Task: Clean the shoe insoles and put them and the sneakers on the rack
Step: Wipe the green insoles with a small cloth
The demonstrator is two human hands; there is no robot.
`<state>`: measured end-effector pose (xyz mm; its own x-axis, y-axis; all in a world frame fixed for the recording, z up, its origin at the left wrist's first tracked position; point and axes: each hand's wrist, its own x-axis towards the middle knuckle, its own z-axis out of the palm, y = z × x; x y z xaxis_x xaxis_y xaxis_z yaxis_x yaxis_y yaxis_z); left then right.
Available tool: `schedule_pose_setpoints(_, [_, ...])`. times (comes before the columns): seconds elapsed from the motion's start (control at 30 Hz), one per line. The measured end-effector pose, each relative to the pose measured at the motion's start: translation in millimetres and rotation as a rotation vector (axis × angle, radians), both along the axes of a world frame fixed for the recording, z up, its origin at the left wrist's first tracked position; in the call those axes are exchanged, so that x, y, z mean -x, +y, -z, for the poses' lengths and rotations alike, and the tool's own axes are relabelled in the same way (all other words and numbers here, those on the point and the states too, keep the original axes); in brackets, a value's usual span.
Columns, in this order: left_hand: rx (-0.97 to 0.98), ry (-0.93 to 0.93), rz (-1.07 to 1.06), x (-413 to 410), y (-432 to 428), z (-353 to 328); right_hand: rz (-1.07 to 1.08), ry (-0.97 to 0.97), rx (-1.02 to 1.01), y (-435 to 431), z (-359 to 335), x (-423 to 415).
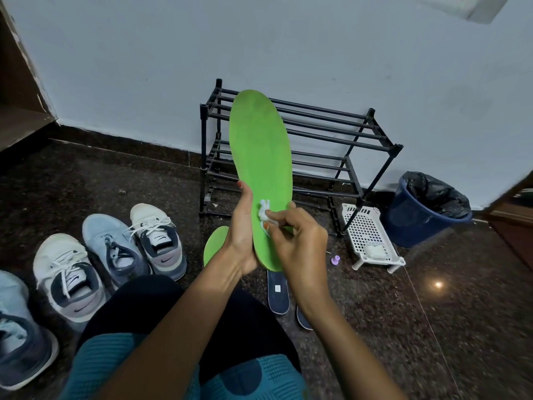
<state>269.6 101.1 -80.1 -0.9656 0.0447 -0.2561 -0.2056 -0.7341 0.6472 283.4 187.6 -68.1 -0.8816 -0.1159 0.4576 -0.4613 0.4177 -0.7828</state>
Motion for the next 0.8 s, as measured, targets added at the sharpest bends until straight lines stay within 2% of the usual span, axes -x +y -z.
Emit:
schedule_pose_setpoints(0.1, [0.032, -0.004, 0.0, 0.6, 0.5, 2.5, 0.016, -0.005, -0.008, -0.6, -1.3, 2.8])
schedule_pose_setpoints(0.37, [-0.085, 0.088, -0.006, 4.8, -4.8, 3.1, -0.091, -0.069, 0.03, -1.3, 1.1, -16.1])
schedule_pose_setpoints(0.67, [-0.009, -0.001, 0.019, 1.3, -4.6, 1.7, 0.021, -0.025, -0.022, -3.1, -2.7, 0.6])
schedule_pose_setpoints(0.8, [-0.067, 0.067, -0.007, 3.1, -5.7, 1.4, -0.074, -0.075, 0.02, -2.6, -1.1, -10.5])
